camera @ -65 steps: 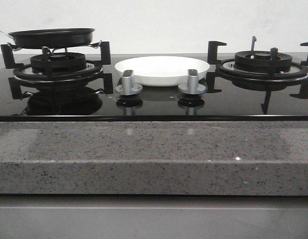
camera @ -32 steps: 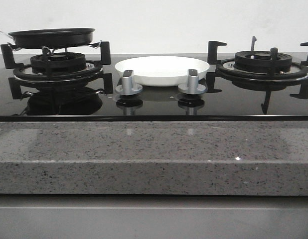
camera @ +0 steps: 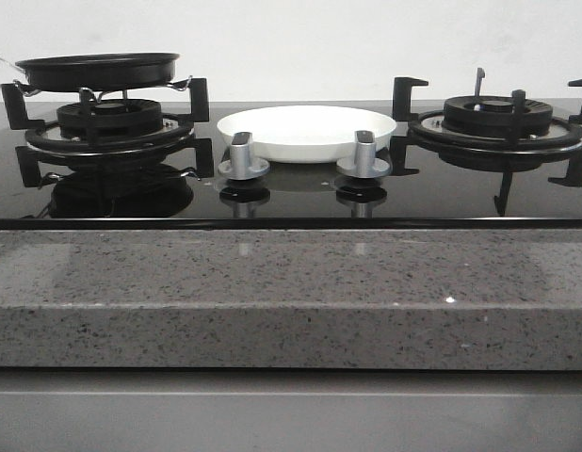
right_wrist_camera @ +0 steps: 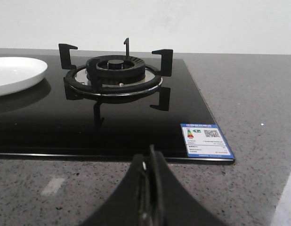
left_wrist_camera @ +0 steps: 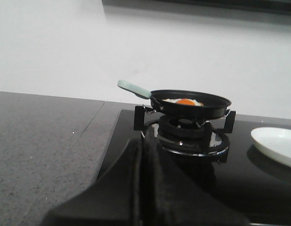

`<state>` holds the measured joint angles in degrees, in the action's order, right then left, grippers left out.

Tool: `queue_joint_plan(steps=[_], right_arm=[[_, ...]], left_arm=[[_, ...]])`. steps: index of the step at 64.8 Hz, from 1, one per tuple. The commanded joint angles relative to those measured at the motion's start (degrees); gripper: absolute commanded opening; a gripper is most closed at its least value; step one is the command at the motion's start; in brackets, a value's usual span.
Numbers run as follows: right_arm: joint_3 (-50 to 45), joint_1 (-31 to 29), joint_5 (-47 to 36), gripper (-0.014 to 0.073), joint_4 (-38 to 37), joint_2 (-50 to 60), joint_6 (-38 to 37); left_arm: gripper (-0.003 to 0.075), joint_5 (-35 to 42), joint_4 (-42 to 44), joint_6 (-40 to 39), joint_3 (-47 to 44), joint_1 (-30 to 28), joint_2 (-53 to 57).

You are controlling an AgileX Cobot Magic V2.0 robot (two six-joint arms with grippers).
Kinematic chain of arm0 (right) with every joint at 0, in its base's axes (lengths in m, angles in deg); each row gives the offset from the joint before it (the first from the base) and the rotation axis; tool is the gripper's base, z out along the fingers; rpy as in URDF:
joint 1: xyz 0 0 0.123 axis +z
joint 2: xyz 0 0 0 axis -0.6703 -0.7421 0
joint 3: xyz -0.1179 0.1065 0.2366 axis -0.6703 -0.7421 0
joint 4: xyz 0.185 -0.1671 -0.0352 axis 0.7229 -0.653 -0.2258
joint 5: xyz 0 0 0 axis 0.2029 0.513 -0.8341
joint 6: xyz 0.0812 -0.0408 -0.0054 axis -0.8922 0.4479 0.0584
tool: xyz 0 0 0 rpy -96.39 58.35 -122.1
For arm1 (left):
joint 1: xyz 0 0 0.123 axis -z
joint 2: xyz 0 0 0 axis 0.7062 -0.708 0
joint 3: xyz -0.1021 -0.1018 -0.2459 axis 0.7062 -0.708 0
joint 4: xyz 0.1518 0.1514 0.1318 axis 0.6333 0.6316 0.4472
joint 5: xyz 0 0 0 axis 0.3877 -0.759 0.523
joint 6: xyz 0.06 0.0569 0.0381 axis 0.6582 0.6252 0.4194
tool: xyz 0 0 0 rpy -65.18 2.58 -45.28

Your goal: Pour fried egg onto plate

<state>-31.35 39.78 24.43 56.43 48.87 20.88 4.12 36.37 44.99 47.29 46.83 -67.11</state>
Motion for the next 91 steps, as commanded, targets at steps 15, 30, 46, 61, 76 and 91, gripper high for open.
queue_joint_plan(steps=[15,30,46,61,76,91], right_arm=[[17.3,-0.4,7.5,-0.0066,-0.8,-0.7,0.5],[33.8,-0.4,16.2,-0.0066,-0.9,-11.0,0.5],[42.9,-0.4,21.2,-0.0066,-0.9,-22.5,0.5],[42.5,-0.4,21.2,-0.0066,-0.8,-27.4,0.5],[42.5,-0.4,21.3,-0.0066,-0.8,-28.6,0.5],[42.5,-0.4,20.9,-0.0066,-0.9,-28.6,0.5]], left_arm=[[-0.0019,-11.8,-0.6,-0.6,21.5,0.3,-4.3],[-0.0019,-26.4,-0.6,-0.6,36.7,0.3,-15.1],[-0.0019,-33.3,-0.6,-0.6,42.8,0.3,-24.2],[-0.0019,-33.3,-0.6,-0.6,42.8,0.3,-26.8],[-0.0019,-33.3,-0.6,-0.6,42.8,0.3,-27.1],[-0.0019,-32.9,-0.6,-0.6,42.8,0.3,-27.1]])
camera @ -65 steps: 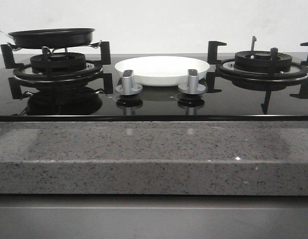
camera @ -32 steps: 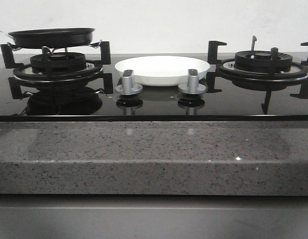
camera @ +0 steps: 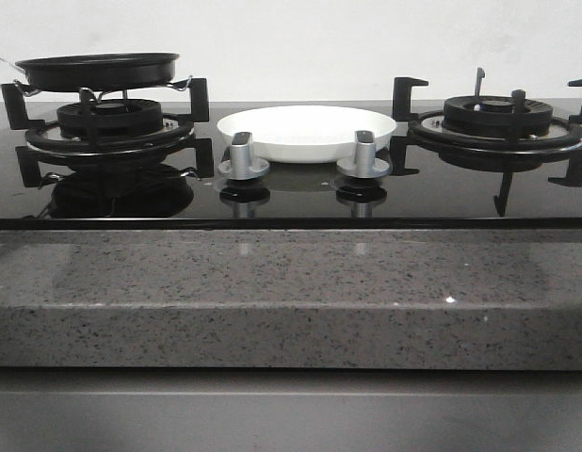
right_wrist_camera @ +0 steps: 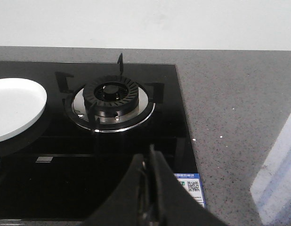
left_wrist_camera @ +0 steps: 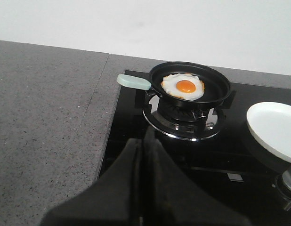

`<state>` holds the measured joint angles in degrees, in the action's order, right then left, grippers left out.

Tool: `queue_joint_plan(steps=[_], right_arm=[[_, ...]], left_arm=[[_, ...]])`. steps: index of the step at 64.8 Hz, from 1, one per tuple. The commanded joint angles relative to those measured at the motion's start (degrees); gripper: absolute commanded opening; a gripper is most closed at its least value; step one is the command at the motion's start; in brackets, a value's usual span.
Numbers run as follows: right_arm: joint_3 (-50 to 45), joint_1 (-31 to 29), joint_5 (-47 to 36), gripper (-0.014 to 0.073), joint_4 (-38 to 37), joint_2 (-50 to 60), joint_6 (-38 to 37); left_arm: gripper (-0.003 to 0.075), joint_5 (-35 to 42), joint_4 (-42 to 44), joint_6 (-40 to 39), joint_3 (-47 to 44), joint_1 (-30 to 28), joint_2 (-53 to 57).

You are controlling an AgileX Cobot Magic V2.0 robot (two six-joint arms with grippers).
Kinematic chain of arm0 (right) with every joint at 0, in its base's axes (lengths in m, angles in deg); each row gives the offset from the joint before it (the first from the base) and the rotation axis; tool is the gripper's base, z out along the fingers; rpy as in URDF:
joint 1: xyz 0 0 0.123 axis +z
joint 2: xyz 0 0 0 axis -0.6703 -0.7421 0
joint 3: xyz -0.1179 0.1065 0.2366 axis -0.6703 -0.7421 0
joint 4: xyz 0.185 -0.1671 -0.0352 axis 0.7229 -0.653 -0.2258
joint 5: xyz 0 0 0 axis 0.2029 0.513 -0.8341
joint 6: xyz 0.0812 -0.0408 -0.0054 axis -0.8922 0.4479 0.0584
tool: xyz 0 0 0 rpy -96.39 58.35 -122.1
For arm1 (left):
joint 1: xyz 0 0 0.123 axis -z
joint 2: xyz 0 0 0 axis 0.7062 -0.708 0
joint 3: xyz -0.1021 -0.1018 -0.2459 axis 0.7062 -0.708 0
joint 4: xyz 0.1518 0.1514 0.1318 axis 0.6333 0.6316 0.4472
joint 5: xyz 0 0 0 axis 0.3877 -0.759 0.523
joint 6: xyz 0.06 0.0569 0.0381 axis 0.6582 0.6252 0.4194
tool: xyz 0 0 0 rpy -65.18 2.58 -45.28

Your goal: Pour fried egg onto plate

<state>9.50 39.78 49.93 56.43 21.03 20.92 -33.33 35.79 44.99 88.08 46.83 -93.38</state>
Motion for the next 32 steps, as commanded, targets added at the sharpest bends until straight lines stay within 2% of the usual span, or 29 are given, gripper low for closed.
queue_joint_plan(steps=[1,4,8,12,17,23,32], right_arm=[[1.6,-0.4,-4.6,-0.0066,-1.0,-0.7,0.5],[1.6,-0.4,-4.6,-0.0055,-1.2,-0.7,0.5],[1.6,-0.4,-4.6,0.002,-1.3,-0.7,0.5],[1.6,-0.4,-4.6,0.0139,-1.6,-0.7,0.5],[1.6,-0.4,-4.6,0.0301,-1.8,-0.7,0.5],[1.6,-0.4,-4.6,0.0398,-1.8,-0.7,0.5],[1.6,-0.4,-4.6,0.0395,-1.8,-0.7,0.5]], left_arm=[[-0.0018,4.5,0.0,-0.6,2.0,0.3,-0.9],[-0.0015,4.8,0.0,-0.6,2.0,0.3,-0.9],[0.0028,5.2,0.0,-0.6,2.0,0.3,-0.9],[0.0131,5.5,0.0,-0.6,2.0,0.3,-0.9],[0.0331,5.8,0.6,-0.6,2.0,0.3,-0.9],[0.0467,5.8,0.7,-0.6,2.0,0.3,-0.9],[0.0466,5.8,-1.0,-0.6,2.0,0.3,-0.9]])
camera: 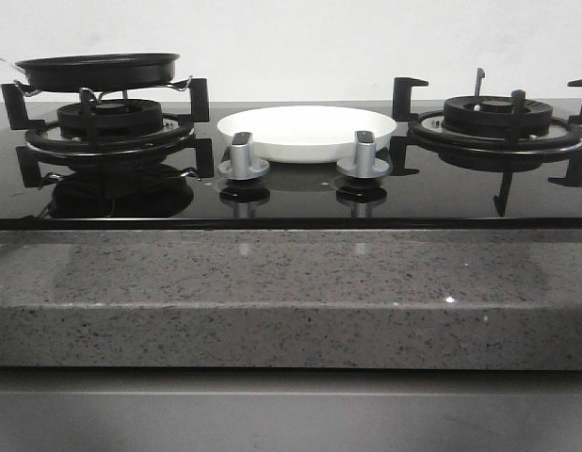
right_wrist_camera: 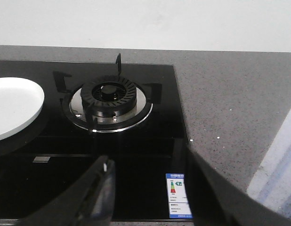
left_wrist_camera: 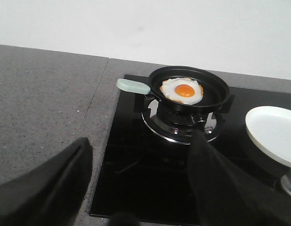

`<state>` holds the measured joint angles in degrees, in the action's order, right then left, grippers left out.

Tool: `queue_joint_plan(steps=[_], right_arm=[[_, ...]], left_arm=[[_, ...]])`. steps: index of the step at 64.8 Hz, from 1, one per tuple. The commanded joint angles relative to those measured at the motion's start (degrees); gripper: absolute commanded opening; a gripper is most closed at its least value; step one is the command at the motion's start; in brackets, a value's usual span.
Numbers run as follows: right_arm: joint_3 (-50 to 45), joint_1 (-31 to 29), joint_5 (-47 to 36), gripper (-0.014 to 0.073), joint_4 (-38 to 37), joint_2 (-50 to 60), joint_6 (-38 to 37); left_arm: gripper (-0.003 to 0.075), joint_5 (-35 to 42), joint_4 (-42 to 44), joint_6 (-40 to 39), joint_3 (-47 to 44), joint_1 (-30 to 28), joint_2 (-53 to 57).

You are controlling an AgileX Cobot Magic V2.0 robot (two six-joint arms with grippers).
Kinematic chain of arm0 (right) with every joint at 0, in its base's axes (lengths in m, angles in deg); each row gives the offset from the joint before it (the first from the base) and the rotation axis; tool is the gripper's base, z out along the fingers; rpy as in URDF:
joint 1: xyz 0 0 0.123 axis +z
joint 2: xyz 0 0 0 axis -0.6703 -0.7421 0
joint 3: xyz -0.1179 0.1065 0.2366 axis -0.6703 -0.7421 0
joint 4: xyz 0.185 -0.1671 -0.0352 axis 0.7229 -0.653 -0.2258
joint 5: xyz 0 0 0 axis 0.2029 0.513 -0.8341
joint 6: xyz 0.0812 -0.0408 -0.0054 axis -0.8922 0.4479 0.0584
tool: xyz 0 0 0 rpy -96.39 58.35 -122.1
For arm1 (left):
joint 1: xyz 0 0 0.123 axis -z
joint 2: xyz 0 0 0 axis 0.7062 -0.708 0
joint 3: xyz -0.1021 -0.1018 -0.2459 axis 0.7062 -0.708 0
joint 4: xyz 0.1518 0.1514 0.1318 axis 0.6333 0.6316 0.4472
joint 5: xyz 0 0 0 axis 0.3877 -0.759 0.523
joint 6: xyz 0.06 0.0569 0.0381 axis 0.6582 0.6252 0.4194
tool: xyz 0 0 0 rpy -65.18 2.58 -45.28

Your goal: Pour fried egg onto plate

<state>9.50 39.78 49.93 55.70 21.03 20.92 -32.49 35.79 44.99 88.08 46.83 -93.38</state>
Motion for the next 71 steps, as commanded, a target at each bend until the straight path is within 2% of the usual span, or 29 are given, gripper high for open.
queue_joint_plan(steps=[1,30,38,42,45,55,64,71], right_arm=[[1.6,-0.4,-4.6,0.0395,-1.1,-0.7,0.5],[1.8,-0.3,-5.2,0.0397,-1.0,-1.7,0.5],[2.9,0.7,-3.8,0.0486,-0.3,-4.9,0.6],[4.6,2.5,-2.6,0.0562,1.6,-7.7,0.8],[5.9,4.0,-1.7,0.0582,3.2,-9.7,1.6],[12.0,12.2,0.5,0.0582,8.3,-17.8,7.3],[18.3,19.7,2.2,0.0582,8.8,-27.4,7.5],[24.1,22.4,4.6,0.0582,8.8,-35.1,7.3]], left_arm=[[0.0463,4.9,-1.0,-0.6,2.0,0.3,-0.9],[0.0375,4.9,-1.0,-0.6,2.0,0.3,-0.9],[0.0365,4.9,-1.0,-0.6,2.0,0.3,-0.9],[0.0365,4.9,-1.0,-0.6,2.0,0.3,-0.9],[0.0365,4.9,-1.0,-0.6,2.0,0.3,-0.9],[0.0365,4.9,-1.0,-0.6,2.0,0.3,-0.9],[0.0365,4.9,-1.0,-0.6,2.0,0.3,-0.9],[0.0365,4.9,-1.0,-0.6,2.0,0.3,-0.9]])
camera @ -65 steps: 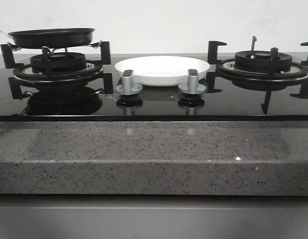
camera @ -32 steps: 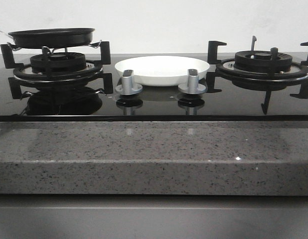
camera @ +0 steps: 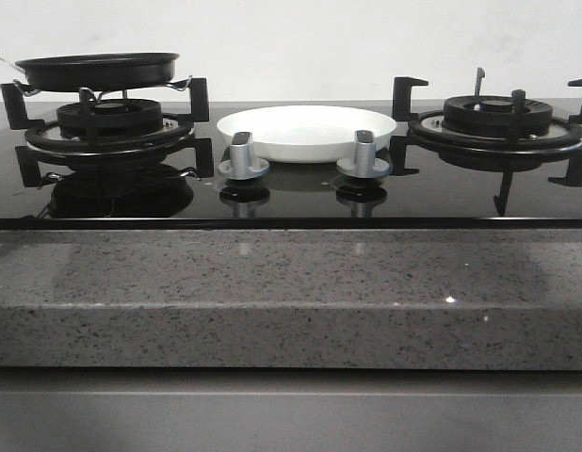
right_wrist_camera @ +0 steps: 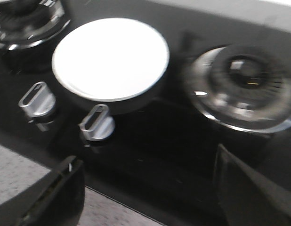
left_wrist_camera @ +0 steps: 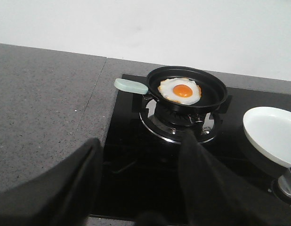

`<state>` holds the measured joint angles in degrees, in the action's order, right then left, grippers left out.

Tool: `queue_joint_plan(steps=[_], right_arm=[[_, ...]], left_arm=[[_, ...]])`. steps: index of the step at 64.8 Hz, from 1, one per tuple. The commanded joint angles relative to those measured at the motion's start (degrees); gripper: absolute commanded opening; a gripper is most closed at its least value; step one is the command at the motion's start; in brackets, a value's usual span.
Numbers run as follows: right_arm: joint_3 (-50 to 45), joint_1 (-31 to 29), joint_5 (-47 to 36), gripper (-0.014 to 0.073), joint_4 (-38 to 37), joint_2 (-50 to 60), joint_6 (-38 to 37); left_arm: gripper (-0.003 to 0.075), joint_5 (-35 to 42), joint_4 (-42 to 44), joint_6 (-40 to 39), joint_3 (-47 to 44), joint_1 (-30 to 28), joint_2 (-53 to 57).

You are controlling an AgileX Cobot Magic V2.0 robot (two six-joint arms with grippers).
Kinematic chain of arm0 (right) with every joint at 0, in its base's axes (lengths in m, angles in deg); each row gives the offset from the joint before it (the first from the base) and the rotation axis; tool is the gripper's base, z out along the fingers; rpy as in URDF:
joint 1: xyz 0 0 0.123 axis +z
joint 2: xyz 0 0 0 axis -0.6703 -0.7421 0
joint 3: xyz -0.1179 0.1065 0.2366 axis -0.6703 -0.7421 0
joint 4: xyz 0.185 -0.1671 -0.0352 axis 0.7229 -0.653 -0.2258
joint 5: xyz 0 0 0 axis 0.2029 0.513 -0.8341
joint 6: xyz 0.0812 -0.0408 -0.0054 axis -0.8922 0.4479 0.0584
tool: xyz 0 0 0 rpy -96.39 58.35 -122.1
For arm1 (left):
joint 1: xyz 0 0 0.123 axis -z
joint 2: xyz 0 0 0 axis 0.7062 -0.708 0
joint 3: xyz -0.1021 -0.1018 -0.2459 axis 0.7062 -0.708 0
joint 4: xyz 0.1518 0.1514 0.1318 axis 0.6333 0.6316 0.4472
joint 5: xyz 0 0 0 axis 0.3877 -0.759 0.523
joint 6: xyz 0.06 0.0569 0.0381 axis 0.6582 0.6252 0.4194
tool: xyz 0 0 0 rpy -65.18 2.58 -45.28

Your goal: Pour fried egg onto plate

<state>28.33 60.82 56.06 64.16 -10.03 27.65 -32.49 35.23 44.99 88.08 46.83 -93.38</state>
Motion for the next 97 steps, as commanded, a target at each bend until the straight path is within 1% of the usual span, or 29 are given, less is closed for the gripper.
queue_joint_plan(steps=[1,16,22,33,37,39,47,56,70,87,97], right_arm=[[6.1,1.3,-0.9,0.0582,0.4,-5.0,0.4],[22.4,1.0,12.8,0.0582,0.1,-20.3,-4.7],[28.4,0.8,16.7,0.0582,-0.3,-25.7,-5.8],[39.2,-1.8,24.6,0.0582,-0.2,-35.2,-7.7],[42.7,-2.8,27.1,0.0568,0.0,-38.3,-8.1],[44.5,-3.2,28.3,0.0545,0.4,-39.9,-8.1],[50.1,-4.7,30.3,0.0456,1.8,-44.9,-8.1],[55.2,-6.5,32.1,0.0398,5.2,-49.5,-8.1],[61.0,-8.8,35.0,0.0393,11.1,-55.6,-7.9],[65.4,-9.0,35.9,0.0393,14.7,-61.3,-7.8],[66.6,-9.0,36.0,0.0393,15.1,-63.3,-7.8]], left_arm=[[0.0365,4.9,-0.5,-0.6,2.0,0.3,-0.9],[0.0365,4.9,-0.5,-0.6,2.0,0.3,-0.9],[0.0365,4.9,-0.5,-0.6,2.0,0.3,-0.9],[0.0365,4.9,-0.5,-0.6,2.0,0.3,-0.9],[0.0365,4.9,-0.5,-0.6,2.0,0.3,-0.9],[0.0365,4.9,-0.5,-0.6,2.0,0.3,-0.9],[0.0365,4.9,-0.5,-0.6,2.0,0.3,-0.9],[0.0365,4.9,-0.5,-0.6,2.0,0.3,-0.9],[0.0365,4.9,-0.5,-0.6,2.0,0.3,-0.9],[0.0365,4.9,-0.5,-0.6,2.0,0.3,-0.9],[0.0365,4.9,-0.5,-0.6,2.0,0.3,-0.9]])
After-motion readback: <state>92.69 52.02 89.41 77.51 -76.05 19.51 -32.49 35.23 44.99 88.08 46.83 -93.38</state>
